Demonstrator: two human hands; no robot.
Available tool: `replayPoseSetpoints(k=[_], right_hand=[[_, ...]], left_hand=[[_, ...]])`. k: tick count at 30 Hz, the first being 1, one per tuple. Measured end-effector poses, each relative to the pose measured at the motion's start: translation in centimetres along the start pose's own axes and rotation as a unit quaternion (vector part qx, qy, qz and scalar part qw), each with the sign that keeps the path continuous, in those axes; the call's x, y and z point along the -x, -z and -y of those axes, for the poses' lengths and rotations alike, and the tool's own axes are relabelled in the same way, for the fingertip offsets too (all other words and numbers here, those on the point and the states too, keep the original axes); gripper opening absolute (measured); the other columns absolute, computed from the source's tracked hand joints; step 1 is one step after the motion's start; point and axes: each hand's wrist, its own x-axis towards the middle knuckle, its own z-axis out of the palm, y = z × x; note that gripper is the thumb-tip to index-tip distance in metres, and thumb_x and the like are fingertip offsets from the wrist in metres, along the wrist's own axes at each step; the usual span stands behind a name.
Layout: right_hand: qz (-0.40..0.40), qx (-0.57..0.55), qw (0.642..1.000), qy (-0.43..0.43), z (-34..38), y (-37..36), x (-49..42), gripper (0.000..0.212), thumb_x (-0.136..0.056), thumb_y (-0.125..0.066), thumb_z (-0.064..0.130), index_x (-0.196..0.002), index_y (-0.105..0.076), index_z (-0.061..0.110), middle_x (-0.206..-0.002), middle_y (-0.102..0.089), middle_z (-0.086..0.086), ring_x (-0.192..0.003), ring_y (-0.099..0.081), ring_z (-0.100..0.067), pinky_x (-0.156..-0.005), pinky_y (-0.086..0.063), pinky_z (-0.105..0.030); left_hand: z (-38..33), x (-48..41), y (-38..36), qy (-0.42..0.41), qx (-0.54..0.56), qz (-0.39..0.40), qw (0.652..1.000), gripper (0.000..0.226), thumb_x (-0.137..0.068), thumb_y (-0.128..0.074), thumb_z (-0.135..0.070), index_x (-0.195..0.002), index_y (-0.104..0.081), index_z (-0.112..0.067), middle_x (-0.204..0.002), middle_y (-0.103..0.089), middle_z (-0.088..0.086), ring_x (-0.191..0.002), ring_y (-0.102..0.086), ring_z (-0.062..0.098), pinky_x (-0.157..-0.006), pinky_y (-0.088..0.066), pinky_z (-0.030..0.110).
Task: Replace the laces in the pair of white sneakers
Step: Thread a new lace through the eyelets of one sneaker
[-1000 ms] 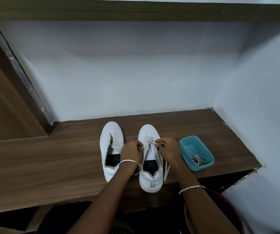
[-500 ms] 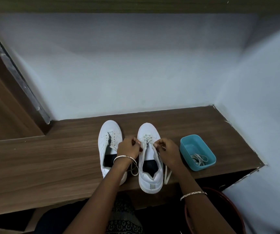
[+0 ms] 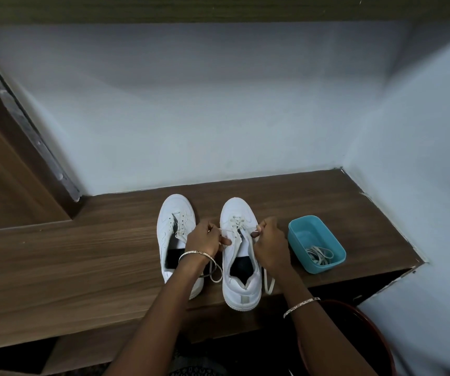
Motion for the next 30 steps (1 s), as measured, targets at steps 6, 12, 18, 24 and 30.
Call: replayPoseSetpoints(k=[6,12,18,24,30], right_hand=[[-0.006,-0.015,1.000,-0.009,0.1,0.1,-0.4,0.017,-0.093,-0.058,0.015,-0.105,-0.046,0.010,-0.100,-0.066,-0.008,-0.089,-0.065,-0.028,-0.070,-0.046,-0.032],[-0.070,-0.078,0.995,0.010,-0.5,2.1,-0.6,0.009,-0.101,-0.053,0.014,-0.095,-0.059,0.010,-0.091,-0.067,-0.004,-0.077,-0.061,-0.017,-0.062,-0.043,-0.022],[-0.145,-0.114,0.981,0.061,1.7,4.6,-0.2,0.013,-0.098,-0.059,0.023,-0.091,-0.057,0.013,-0.076,-0.068,0.002,-0.063,-0.062,-0.010,-0.056,-0.038,-0.012],[-0.058,-0.092,0.992,0.057,3.9,3.9,0.3,0.035,-0.099,-0.056,0.039,-0.086,-0.059,0.007,-0.078,-0.060,0.000,-0.073,-0.053,-0.016,-0.066,-0.034,-0.030],[0.078,-0.132,0.988,0.025,3.8,1.6,0.9,0.024,-0.096,-0.061,0.019,-0.086,-0.076,0.003,-0.085,-0.074,-0.011,-0.079,-0.067,-0.021,-0.084,-0.054,-0.038]], left_hand=[[0.4,0.1,0.3,-0.025,-0.030,-0.022,0.999,0.014,-0.097,-0.047,-0.014,-0.085,-0.055,-0.014,-0.068,-0.074,-0.003,-0.065,-0.065,0.016,-0.077,-0.055,0.040],[0.1,1.6,0.7,-0.149,-0.106,-0.054,0.982,0.018,-0.093,-0.048,-0.003,-0.097,-0.054,-0.020,-0.076,-0.070,-0.005,-0.056,-0.061,-0.003,-0.059,-0.045,0.016],[-0.1,3.2,-1.3,-0.168,-0.206,-0.056,0.962,0.022,-0.080,-0.072,-0.035,-0.095,-0.072,-0.019,-0.088,-0.070,-0.005,-0.083,-0.064,0.013,-0.076,-0.051,0.027],[0.7,3.6,-3.0,-0.190,-0.256,-0.132,0.938,0.017,-0.089,-0.060,-0.029,-0.100,-0.068,-0.018,-0.091,-0.069,0.003,-0.090,-0.064,0.024,-0.067,-0.041,0.030],[0.5,2.4,-1.3,-0.042,-0.095,-0.094,0.990,0.009,-0.085,-0.069,-0.030,-0.088,-0.077,-0.026,-0.083,-0.074,-0.004,-0.086,-0.068,0.021,-0.077,-0.053,0.033]])
